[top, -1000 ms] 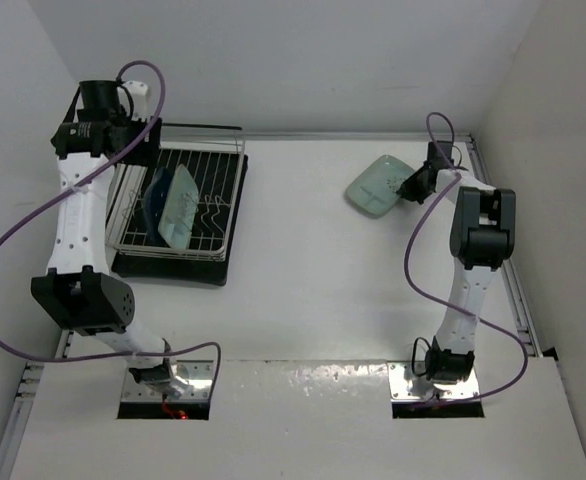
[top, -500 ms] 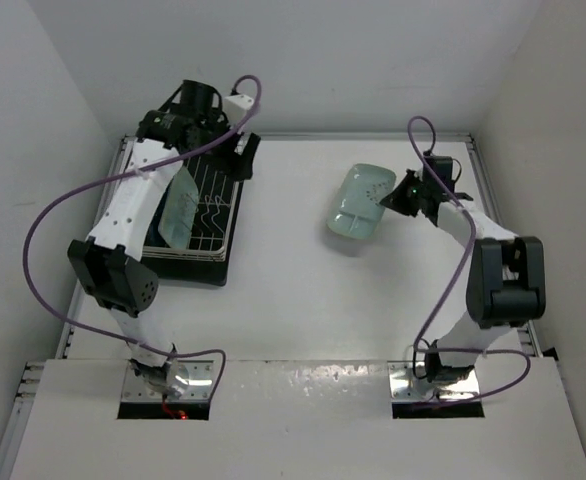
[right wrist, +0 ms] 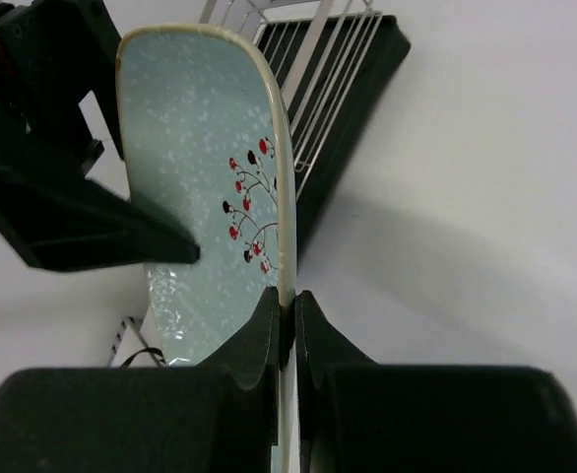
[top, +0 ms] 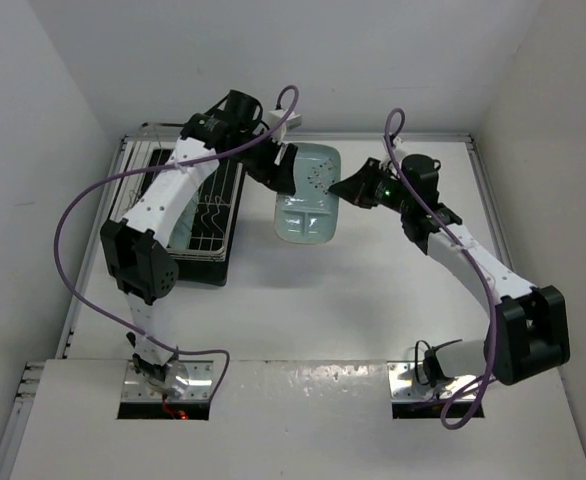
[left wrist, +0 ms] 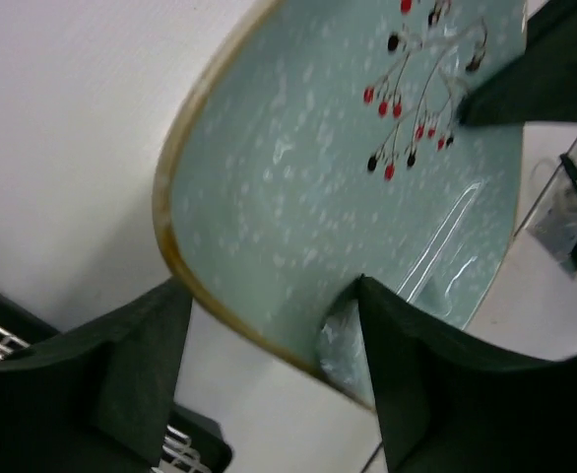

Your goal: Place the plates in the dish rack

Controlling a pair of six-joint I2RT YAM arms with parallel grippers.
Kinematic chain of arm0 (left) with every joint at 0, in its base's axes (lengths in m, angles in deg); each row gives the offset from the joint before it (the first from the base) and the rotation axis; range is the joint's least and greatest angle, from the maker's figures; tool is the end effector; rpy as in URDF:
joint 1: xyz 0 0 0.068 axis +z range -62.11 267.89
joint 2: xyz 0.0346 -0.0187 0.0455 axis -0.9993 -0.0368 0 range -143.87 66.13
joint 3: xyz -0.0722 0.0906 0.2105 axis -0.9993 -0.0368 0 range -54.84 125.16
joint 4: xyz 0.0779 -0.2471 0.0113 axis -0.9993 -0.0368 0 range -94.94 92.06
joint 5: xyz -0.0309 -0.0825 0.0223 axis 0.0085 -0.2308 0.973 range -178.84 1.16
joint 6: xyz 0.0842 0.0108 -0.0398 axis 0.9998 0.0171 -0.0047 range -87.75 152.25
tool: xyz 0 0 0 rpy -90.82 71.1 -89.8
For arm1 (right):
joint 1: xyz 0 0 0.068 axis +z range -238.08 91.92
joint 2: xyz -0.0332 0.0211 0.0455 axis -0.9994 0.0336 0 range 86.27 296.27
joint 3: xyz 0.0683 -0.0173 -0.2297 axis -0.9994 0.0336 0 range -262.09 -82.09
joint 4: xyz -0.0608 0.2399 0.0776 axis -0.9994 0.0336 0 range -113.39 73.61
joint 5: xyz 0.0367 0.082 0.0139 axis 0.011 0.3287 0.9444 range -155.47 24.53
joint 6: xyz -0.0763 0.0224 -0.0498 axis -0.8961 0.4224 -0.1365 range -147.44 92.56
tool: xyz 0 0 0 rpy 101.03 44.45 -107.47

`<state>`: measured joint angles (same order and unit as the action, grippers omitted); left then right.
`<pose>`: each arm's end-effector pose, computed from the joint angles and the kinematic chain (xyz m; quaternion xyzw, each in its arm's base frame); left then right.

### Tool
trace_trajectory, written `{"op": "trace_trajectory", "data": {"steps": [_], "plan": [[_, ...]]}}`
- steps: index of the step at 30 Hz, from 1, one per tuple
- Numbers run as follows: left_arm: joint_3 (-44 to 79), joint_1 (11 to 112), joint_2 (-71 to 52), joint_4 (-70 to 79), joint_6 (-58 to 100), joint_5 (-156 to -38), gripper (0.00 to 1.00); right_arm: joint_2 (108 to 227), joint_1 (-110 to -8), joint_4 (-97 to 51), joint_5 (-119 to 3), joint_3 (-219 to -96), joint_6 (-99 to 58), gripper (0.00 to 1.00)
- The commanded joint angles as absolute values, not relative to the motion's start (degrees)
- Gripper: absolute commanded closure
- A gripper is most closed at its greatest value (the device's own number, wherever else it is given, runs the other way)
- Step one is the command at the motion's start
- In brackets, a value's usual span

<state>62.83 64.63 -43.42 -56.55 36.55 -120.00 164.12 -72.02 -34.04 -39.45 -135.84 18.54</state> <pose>0.3703 -0.2069 0.3112 0.3041 0.8588 -0.3030 0.2795 0.3391 0.1362 0.2594 0.0627 0.7749 0.4624 0.4262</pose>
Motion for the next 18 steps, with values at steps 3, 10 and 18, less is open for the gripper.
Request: {"op": "trace_trajectory", "data": {"steps": [3,10,18], "plan": [[61.7,65.1,-41.8,-54.5,35.3,-123.1,0.6,163.3,-69.9,-48.8,-36.1,-137.3,24.5,1.0],[58.6,66.9,-38.8,-54.5,34.8,-119.3,1.0,166.9,-69.0,-52.3,-36.5,-137.8,28.5,1.0],[62.8,72.3,-32.1,-55.8,33.6,-100.7,1.0,170.0,-67.7,-45.8,-35.5,-142.1,28.7,0.21]]}}
